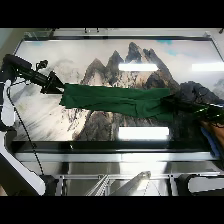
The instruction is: Fold the shirts.
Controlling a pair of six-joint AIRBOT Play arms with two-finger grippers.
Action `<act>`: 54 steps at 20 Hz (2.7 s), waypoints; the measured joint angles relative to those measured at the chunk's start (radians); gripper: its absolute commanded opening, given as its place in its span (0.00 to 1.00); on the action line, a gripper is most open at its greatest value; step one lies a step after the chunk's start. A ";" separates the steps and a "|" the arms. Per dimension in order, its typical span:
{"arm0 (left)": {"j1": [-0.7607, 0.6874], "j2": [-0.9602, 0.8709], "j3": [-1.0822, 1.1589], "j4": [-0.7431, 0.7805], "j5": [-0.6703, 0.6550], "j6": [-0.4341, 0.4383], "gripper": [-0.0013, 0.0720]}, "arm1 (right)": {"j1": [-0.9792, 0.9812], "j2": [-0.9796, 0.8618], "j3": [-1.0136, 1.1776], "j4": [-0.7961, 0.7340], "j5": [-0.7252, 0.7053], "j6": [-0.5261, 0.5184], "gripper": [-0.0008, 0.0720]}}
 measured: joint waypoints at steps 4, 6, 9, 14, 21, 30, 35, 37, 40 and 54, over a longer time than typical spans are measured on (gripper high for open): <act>0.031 0.078 -0.035 0.000 0.023 -0.023 1.00 | -0.109 0.053 0.034 -0.100 0.112 0.050 0.66; 0.055 0.126 -0.052 0.000 0.025 -0.033 1.00 | -0.177 0.090 0.066 -0.183 0.179 0.099 0.86; 0.078 0.206 -0.064 0.000 0.014 -0.049 0.89 | -0.245 0.140 0.126 -0.315 0.227 0.143 0.98; 0.069 0.310 -0.071 0.000 0.008 -0.056 0.04 | -0.211 0.135 0.170 -0.451 0.161 0.168 0.98; -0.008 0.360 -0.071 0.000 -0.002 -0.048 0.04 | -0.004 -0.011 0.208 -0.491 0.042 0.220 0.98; -0.117 0.346 -0.071 0.000 -0.059 -0.046 0.04 | 0.114 -0.100 0.251 -0.402 0.069 0.233 0.05; -0.289 0.227 -0.071 0.000 -0.091 -0.040 0.04 | 0.112 -0.063 0.265 -0.382 0.226 0.226 0.05; -0.376 0.162 -0.071 0.000 -0.134 -0.030 0.04 | 0.092 -0.038 0.267 -0.407 0.278 0.241 0.05; -0.500 0.054 -0.066 0.005 -0.204 -0.029 0.03 | 0.034 0.010 0.270 -0.425 0.355 0.254 0.05; -0.789 -0.171 0.054 0.013 -0.331 -0.130 0.04 | -0.144 0.091 0.328 -0.343 0.606 0.245 0.05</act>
